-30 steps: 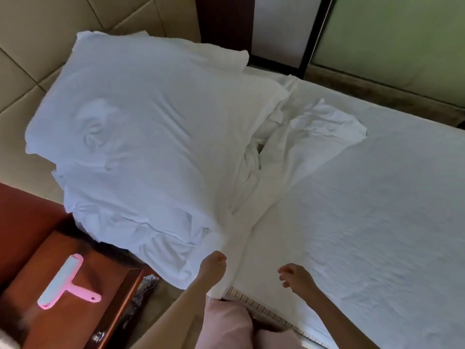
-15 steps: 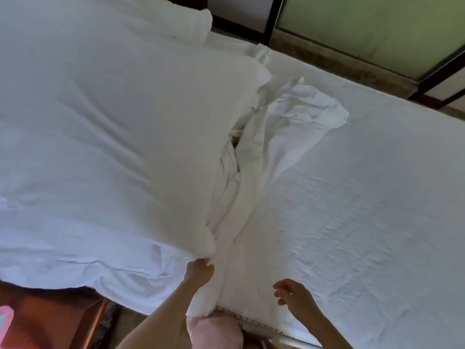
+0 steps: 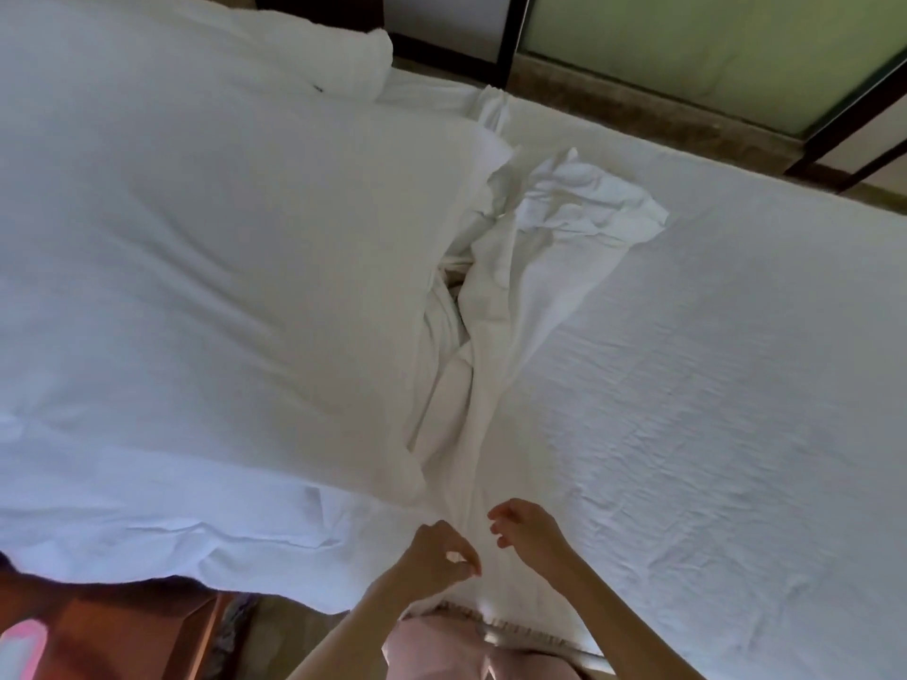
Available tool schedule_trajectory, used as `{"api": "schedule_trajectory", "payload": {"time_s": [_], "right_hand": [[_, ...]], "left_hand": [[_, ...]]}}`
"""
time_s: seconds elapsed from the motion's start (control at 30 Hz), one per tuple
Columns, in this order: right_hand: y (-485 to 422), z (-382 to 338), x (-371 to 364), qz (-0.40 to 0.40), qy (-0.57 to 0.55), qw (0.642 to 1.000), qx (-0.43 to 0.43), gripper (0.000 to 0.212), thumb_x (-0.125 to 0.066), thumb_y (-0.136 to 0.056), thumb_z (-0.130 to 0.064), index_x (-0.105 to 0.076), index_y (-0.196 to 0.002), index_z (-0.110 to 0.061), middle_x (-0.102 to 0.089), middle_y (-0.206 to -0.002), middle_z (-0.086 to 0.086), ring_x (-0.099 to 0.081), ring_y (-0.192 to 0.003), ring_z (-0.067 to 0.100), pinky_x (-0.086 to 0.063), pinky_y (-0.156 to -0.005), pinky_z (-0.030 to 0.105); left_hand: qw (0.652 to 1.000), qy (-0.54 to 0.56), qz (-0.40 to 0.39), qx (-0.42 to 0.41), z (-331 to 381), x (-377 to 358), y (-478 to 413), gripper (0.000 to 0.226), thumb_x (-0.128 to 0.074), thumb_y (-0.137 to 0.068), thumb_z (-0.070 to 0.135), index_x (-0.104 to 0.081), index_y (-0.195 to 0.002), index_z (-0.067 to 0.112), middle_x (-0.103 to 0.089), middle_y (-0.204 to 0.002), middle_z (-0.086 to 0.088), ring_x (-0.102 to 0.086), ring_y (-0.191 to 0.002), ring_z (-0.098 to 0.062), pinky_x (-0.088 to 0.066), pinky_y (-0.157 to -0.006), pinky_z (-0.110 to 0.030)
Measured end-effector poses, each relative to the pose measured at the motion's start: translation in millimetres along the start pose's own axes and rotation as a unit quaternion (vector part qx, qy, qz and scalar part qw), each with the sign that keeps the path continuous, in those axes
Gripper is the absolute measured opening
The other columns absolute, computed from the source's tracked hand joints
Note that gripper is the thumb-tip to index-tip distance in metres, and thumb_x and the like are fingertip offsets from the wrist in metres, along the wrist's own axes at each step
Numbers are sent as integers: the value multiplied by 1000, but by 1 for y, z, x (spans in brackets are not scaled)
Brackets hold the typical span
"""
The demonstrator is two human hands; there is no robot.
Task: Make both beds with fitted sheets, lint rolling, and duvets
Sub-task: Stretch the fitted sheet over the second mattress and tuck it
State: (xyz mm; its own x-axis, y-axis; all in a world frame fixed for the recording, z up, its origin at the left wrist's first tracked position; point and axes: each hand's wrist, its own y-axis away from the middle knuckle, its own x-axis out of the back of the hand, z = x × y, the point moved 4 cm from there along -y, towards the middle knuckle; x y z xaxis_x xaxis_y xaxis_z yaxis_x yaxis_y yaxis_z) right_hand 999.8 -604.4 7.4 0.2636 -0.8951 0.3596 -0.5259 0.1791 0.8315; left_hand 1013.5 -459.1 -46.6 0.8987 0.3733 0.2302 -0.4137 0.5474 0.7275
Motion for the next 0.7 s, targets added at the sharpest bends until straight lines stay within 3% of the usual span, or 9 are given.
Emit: {"api": "schedule_trajectory", "payload": {"time_s": [0.07, 0.17, 0.27, 0.33, 0.43, 0.53, 0.6, 0.7], "right_hand": [[-1, -8, 0, -11, 9, 1000, 22, 18, -47, -92, -8, -61, -97, -19, -65, -89, -3, -62, -73, 8, -45, -61, 8], [-3, -5, 5, -26, 17, 999, 40, 19, -46, -92, -9, -61, -93, -20, -66, -85, -3, -61, -70, 8, -45, -61, 11], [-6, 20, 16, -35, 15, 999, 39, 21, -45, -94, -10, -60, -85, -22, -63, -80, -4, -58, -67, 8, -42, -57, 7], [-8, 45, 26, -48, 34, 998, 38, 22, -47, -94, -11, -58, -82, -26, -64, -82, -4, -59, -67, 7, -44, -60, 8], [-9, 89, 46, -45, 65, 996, 37, 22, -51, -92, -10, -58, -82, -29, -66, -83, -5, -61, -66, 5, -44, -61, 7], [-4, 127, 72, -29, 71, 997, 18, 21, -52, -92, -10, -60, -82, -26, -67, -82, -4, -61, -65, 7, -44, -59, 7], [0, 146, 89, -22, 77, 997, 1, 18, -53, -92, -11, -61, -83, -25, -68, -84, -2, -62, -67, 9, -43, -60, 9], [2, 166, 112, -11, 85, 996, -16, 21, -55, -90, -9, -61, -80, -26, -68, -84, -1, -63, -69, 12, -44, -63, 12]], "left_hand": [[1000, 21, 12, 10, 11, -7, -6, 15, -59, -88, 18, -72, -95, 21, -55, -104, 11, -47, -108, -6, -30, -93, -12], [988, 37, 139, 50, 17, 3, -19, 23, -50, -94, 17, -62, -114, 17, -46, -130, -3, -45, -124, -16, -30, -98, -16], [968, 3, 230, 103, 15, 15, -32, 39, -46, -96, 24, -45, -135, 21, -22, -152, -14, -27, -139, -28, -29, -109, -29], [957, -16, 248, 148, 6, 19, -43, 49, -46, -96, 29, -34, -143, 26, -17, -153, -18, -30, -137, -34, -33, -109, -37], [939, 26, 313, 142, 8, 19, -61, 53, -52, -94, 24, -34, -143, 23, -22, -150, -21, -47, -124, -39, -42, -100, -41], [869, 132, 449, 162, 23, 25, -67, 45, -51, -93, 13, -40, -136, 19, -45, -137, -19, -60, -100, -42, -47, -84, -43], [827, 176, 509, 163, 32, 27, -73, 40, -56, -90, 13, -46, -129, 18, -32, -147, -16, -60, -100, -41, -47, -84, -42], [811, 199, 522, 171, 34, 24, -85, 42, -63, -85, 17, -49, -125, 19, -15, -153, -10, -57, -107, -38, -50, -82, -43]]}}
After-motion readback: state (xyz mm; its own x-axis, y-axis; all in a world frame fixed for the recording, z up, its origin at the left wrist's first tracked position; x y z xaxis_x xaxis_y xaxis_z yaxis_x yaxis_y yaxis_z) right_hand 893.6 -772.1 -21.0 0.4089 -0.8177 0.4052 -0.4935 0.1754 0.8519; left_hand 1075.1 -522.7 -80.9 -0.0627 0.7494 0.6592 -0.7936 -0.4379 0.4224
